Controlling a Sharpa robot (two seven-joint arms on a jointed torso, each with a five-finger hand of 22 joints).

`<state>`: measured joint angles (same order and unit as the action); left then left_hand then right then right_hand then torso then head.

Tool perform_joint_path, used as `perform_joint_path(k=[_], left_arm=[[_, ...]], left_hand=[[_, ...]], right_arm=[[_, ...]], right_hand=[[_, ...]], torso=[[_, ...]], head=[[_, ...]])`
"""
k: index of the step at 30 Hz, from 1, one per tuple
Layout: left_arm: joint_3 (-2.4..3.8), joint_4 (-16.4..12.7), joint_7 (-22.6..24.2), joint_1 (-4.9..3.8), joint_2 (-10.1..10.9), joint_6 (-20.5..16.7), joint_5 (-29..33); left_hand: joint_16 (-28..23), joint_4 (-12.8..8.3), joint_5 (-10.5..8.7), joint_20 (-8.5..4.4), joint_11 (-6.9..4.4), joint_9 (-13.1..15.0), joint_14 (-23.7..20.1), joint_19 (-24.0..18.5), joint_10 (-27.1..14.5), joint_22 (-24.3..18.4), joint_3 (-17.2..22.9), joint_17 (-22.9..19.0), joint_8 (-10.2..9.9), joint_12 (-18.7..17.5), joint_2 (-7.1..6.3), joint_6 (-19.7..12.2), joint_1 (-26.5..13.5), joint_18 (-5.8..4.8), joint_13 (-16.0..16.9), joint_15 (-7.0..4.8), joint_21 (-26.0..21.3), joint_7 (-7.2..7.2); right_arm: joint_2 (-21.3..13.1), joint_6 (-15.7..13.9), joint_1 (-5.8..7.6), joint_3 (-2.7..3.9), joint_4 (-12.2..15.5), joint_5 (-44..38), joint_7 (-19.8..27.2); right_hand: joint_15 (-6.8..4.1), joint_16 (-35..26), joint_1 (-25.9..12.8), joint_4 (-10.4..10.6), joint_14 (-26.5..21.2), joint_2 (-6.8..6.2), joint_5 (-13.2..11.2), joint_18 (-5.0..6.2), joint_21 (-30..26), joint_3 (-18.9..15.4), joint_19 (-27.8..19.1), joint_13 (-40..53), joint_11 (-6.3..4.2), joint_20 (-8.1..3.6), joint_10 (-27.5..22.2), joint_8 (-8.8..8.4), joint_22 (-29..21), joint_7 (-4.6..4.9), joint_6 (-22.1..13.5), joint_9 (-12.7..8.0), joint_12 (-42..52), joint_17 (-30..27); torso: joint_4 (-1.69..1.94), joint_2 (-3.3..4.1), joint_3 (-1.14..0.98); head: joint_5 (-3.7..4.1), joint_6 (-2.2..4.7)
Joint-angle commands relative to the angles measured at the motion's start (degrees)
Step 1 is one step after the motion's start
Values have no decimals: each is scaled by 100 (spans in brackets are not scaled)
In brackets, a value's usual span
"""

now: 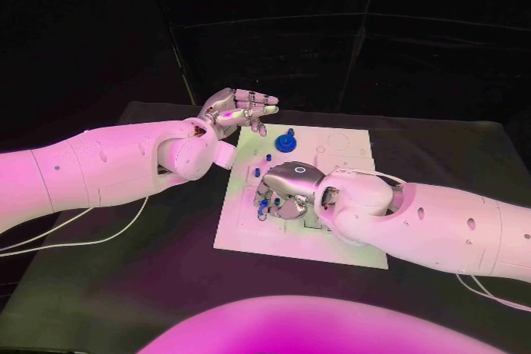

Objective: Assemble the parts on the task board

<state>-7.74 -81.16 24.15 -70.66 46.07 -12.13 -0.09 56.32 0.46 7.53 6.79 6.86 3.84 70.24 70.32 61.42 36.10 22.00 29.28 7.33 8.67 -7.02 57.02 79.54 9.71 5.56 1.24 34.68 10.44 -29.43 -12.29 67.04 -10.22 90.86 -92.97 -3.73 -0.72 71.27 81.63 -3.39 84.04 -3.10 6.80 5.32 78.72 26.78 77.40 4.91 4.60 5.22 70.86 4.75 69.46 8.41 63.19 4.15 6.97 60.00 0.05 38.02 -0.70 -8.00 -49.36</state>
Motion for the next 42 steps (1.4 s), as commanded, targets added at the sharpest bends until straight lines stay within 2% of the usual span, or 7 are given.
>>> perform_joint_path(k=[1, 6, 10, 25, 42], left_arm=[[5, -3, 52, -9, -7, 58, 15], [5, 1, 50, -9, -5, 61, 15], [5, 1, 50, -9, -3, 62, 15], [5, 3, 38, -9, -2, 73, 15], [5, -6, 27, -9, 11, 80, 15]], left_hand=[[-19, -10, 7, -5, -37, 6, -4, 12, 1, 1, -17, -4, 9, 34, 55, -11, 2, 78, -4, 0, -13, -8], [-19, -10, 7, -5, -37, 6, -4, 12, 1, 1, -17, -4, 9, 34, 55, -11, 2, 78, -4, 0, -13, -8], [-19, -10, 7, -5, -37, 6, -4, 12, 1, 1, -17, -4, 9, 34, 55, -11, 2, 78, -4, 0, -13, -8], [-19, -10, 7, -5, -37, 6, -4, 12, 1, 1, -17, -4, 9, 34, 55, -11, 2, 78, -4, 0, -13, -8], [-19, -10, 7, -5, -37, 6, -4, 12, 1, 1, -17, -4, 9, 34, 55, -11, 2, 78, -4, 0, -13, -8]], right_arm=[[32, 232, -4, -2, -27, -121, 1], [64, 310, -24, -7, -57, -136, -8], [70, 345, -32, -8, -58, -139, -5], [70, 407, -54, -11, -54, -184, -29], [20, 298, -60, -12, 5, -335, -138]], right_hand=[[19, 36, 22, -5, 102, -25, 30, -67, 19, 23, -17, 10, -36, 34, 69, -25, -3, 34, 12, -9, -41, -8], [19, 36, 22, -5, 102, -25, 30, -67, 19, 23, -17, 10, -36, 34, 69, -25, -3, 34, 12, -9, -41, -8], [20, 39, 14, -3, 102, -25, 30, -67, 19, 24, -18, 12, -35, 35, 70, -25, -3, 36, 14, -9, -43, -4], [20, 39, 14, -3, 102, -25, 30, -67, 19, 24, -18, 12, -35, 35, 70, -25, -3, 36, 14, -9, -43, -4], [23, 43, -7, -1, 103, -27, 32, -68, 23, 27, -16, 16, -34, 39, 77, -25, 2, 36, 21, -7, -49, -1]], torso=[[2, -2, 5], [0, 0, -2], [-2, 0, 4], [1, 0, 2], [0, -3, 1]], head=[[-1, -5], [10, -13], [14, -23], [4, -47], [0, -61]])
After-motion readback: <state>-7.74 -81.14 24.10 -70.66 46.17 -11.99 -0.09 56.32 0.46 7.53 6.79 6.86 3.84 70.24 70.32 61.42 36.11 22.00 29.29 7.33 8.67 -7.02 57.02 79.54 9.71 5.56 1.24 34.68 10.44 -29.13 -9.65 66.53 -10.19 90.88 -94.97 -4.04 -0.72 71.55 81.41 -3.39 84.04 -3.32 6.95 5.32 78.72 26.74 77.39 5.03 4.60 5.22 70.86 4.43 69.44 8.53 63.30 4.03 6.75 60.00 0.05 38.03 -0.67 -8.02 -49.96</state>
